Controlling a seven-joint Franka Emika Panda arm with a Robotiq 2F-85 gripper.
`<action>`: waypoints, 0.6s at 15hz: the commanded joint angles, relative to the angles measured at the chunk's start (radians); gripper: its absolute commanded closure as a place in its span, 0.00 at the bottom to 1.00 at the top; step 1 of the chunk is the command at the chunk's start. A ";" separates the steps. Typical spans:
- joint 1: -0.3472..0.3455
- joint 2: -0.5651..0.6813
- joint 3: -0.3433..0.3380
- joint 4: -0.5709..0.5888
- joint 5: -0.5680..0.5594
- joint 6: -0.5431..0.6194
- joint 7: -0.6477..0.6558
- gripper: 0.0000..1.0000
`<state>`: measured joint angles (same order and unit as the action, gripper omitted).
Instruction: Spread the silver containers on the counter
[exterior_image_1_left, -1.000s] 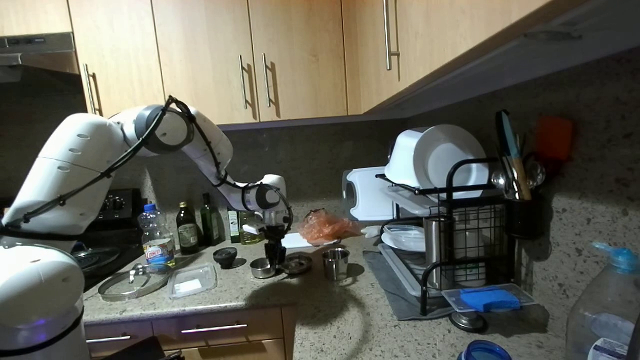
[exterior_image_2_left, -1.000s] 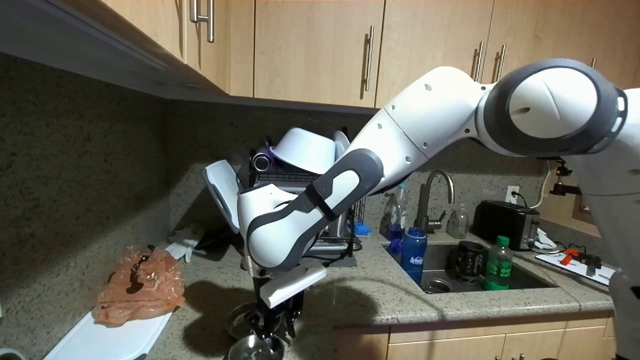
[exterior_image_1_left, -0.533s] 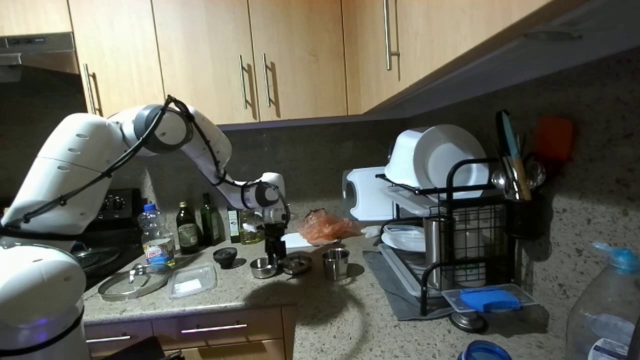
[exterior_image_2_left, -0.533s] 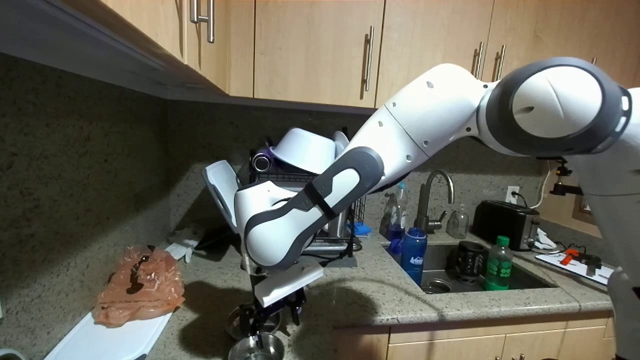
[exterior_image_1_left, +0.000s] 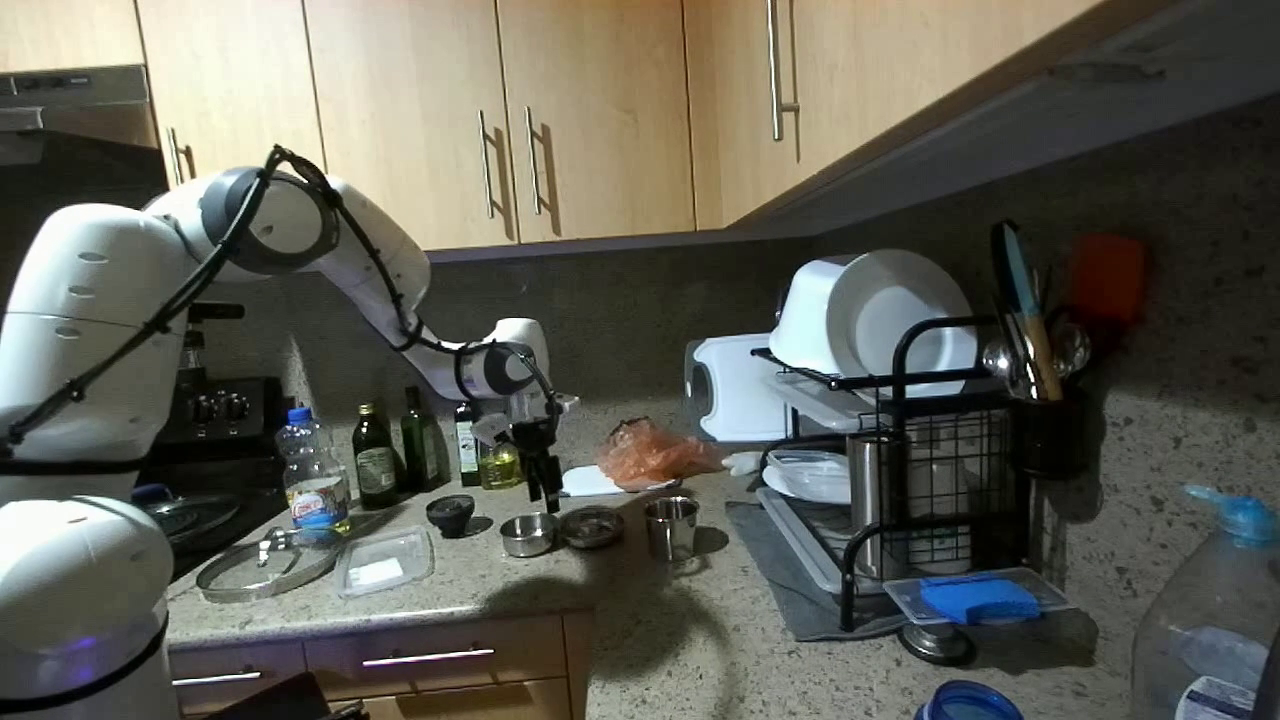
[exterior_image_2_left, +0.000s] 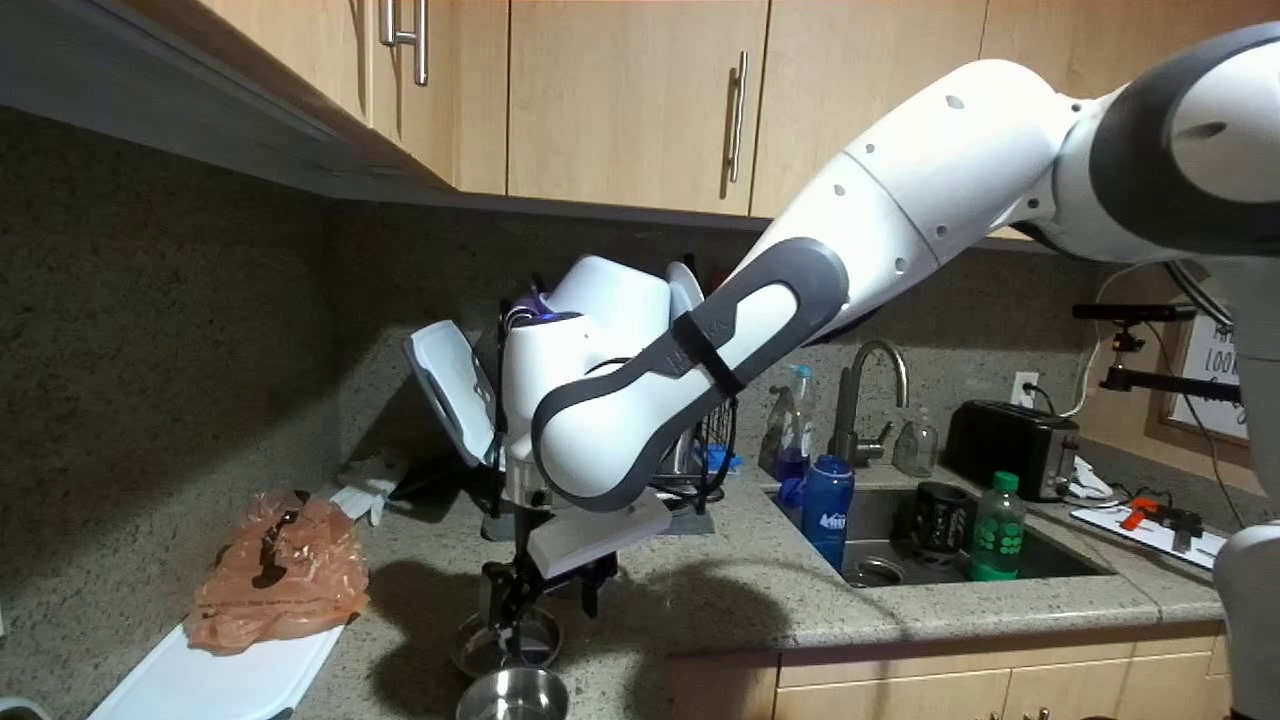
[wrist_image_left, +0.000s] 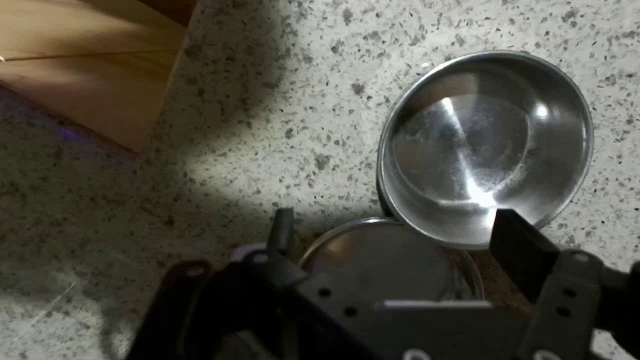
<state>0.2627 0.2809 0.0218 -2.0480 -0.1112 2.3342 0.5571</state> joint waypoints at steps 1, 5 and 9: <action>-0.021 -0.129 0.015 -0.134 0.005 0.081 0.004 0.00; -0.030 -0.118 0.024 -0.117 -0.005 0.090 0.000 0.00; -0.036 -0.162 0.033 -0.163 -0.006 0.113 -0.001 0.00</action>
